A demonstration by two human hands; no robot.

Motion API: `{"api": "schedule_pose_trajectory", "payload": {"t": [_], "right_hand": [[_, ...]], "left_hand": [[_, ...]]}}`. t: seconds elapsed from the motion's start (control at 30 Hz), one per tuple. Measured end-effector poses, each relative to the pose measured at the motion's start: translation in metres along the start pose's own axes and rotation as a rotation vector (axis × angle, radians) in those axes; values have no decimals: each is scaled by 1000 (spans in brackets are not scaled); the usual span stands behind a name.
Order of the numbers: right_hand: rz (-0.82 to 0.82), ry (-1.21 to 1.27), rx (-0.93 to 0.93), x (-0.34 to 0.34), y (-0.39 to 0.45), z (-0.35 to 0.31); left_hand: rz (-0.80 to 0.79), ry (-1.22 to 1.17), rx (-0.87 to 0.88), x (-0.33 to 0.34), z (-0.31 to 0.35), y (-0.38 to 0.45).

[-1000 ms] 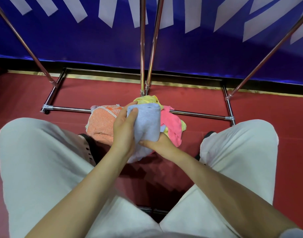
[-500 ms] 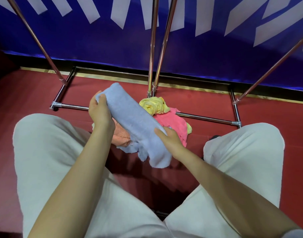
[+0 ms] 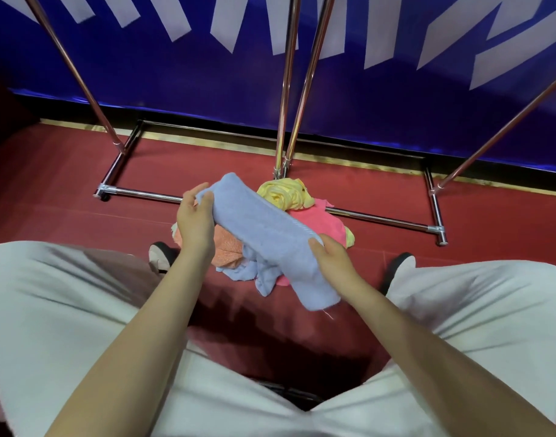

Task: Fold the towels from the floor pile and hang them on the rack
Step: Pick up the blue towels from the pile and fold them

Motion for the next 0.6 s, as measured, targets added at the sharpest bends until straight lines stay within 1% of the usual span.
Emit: {"api": "schedule_pose_trajectory", "payload": {"t": [0.17,0.3,0.37,0.43,0.5,0.6], "right_hand": [[-7,4,41,15,6,-22],[-209,-60,58,14,24,-54],[-211,-27,-34,4,34,-79],[-158,-48,-141,-9,43,-111],[-135,-177,-253,-18,52,-150],[-116,-403,-403,-27,69,-206]], "left_hand": [[5,4,-58,-14,1,14],[-34,85,-38,-14,14,40],[-88,190,-18,-8,22,55],[-150,294,-39,1,30,67],[-201,375,-59,12,43,75],[-210,444,14,28,73,90]]}}
Point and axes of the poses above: each hand's wrist, its own y-axis towards the middle knuckle, its own x-axis out of the palm, z = x × y, the point moved 4 cm from there along y, towards the middle knuckle, and after that the axes turned 7 degrees about -y, right-handed, at the moved point
